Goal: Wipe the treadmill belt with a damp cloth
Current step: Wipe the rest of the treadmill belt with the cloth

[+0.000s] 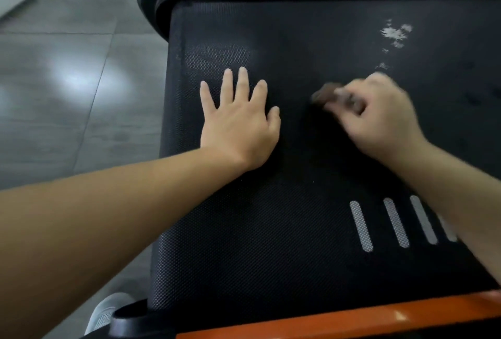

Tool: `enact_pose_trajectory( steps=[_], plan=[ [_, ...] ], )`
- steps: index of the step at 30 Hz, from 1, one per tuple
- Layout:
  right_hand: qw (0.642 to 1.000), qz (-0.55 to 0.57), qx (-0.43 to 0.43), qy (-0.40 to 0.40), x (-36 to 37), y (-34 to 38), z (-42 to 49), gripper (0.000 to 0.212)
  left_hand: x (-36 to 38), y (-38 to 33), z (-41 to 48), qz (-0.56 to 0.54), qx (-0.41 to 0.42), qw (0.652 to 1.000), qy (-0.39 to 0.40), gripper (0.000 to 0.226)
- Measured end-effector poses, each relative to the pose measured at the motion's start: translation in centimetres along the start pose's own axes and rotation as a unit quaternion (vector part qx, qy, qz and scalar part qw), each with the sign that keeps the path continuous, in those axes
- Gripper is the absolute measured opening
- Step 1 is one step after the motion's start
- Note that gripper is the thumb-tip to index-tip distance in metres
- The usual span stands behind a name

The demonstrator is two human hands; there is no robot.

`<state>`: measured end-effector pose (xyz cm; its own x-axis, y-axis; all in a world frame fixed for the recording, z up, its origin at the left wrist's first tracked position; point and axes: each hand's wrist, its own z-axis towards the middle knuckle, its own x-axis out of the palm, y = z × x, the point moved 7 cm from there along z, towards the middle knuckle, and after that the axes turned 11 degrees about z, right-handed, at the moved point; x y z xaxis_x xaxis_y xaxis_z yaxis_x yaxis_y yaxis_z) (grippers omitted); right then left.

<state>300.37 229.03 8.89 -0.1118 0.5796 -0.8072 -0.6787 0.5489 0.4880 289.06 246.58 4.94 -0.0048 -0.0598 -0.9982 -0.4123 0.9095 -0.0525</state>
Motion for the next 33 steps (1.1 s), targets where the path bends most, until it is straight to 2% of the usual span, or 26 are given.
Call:
enact_pose_trajectory(
  steps=[2, 3, 6, 8, 9, 12, 13, 15, 17, 19, 23, 25, 27, 28, 30, 32, 33],
  plan=[
    [0.994, -0.026, 0.093, -0.053, -0.3, -2.5, 2.3, 0.029, 0.0, 0.0, 0.0, 0.008, 0.002, 1.0, -0.002, 0.064],
    [0.994, -0.033, 0.091, -0.059, 0.2, -2.1, 2.4, 0.029, 0.1, 0.0, 0.0, 0.013, 0.003, 1.0, -0.004, 0.064],
    [1.0, 0.005, -0.017, 0.004, 2.6, 1.5, 0.8, 0.027, 0.1, 0.0, 0.0, 0.017, 0.008, 1.0, -0.013, 0.066],
    [0.999, 0.011, -0.034, 0.041, 2.5, 1.1, 1.6, 0.028, 0.2, -0.1, 0.1, 0.016, 0.01, 1.0, -0.011, 0.068],
    [0.999, -0.001, -0.018, 0.028, 1.9, -0.1, 3.0, 0.03, 0.3, -0.1, 0.1, 0.016, 0.012, 1.0, -0.009, 0.068],
    [0.993, -0.026, 0.1, -0.054, 0.4, -4.0, 7.1, 0.032, 0.2, 0.0, 0.1, 0.018, 0.013, 1.0, -0.013, 0.068],
    [0.991, -0.032, 0.11, -0.067, 0.7, -4.0, 7.5, 0.032, 0.2, -0.1, 0.1, 0.019, 0.012, 1.0, -0.015, 0.069],
    [0.997, -0.028, 0.062, -0.048, 2.4, -2.0, 7.0, 0.031, 0.1, -0.1, 0.2, 0.024, 0.014, 1.0, -0.012, 0.069],
    [1.0, 0.017, -0.001, 0.011, 3.8, 0.2, 6.0, 0.028, 0.1, -0.2, 0.1, 0.028, 0.014, 0.999, -0.007, 0.07],
    [0.999, 0.019, -0.009, 0.034, 3.4, -0.5, 7.2, 0.026, 0.0, -0.2, 0.1, 0.026, 0.016, 1.0, -0.006, 0.07],
    [0.988, -0.025, 0.134, -0.068, 2.0, -4.0, 11.8, 0.033, 0.1, -0.2, 0.1, 0.026, 0.017, 0.999, -0.007, 0.071],
    [0.995, -0.019, 0.083, -0.045, 4.0, -1.4, 11.8, 0.033, 0.0, -0.2, 0.2, 0.027, 0.016, 0.999, -0.011, 0.071],
    [0.999, 0.016, -0.025, 0.035, 6.4, 1.9, 10.8, 0.029, 0.0, -0.2, 0.2, 0.026, 0.015, 0.999, -0.012, 0.071],
    [0.997, 0.021, -0.047, 0.057, 6.7, 2.2, 10.9, 0.027, 0.0, -0.2, 0.2, 0.026, 0.017, 0.999, -0.013, 0.071],
    [1.0, 0.007, -0.008, 0.017, 5.9, 0.3, 13.2, 0.026, 0.0, -0.2, 0.2, 0.024, 0.02, 0.999, -0.013, 0.071],
    [0.994, 0.003, 0.1, -0.048, 4.9, -2.4, 15.7, 0.029, 0.0, -0.2, 0.2, 0.023, 0.022, 0.999, -0.016, 0.071],
    [0.99, -0.007, 0.125, -0.065, 5.0, -2.8, 16.2, 0.031, 0.0, -0.2, 0.2, 0.022, 0.021, 0.999, -0.018, 0.071]
  ],
)
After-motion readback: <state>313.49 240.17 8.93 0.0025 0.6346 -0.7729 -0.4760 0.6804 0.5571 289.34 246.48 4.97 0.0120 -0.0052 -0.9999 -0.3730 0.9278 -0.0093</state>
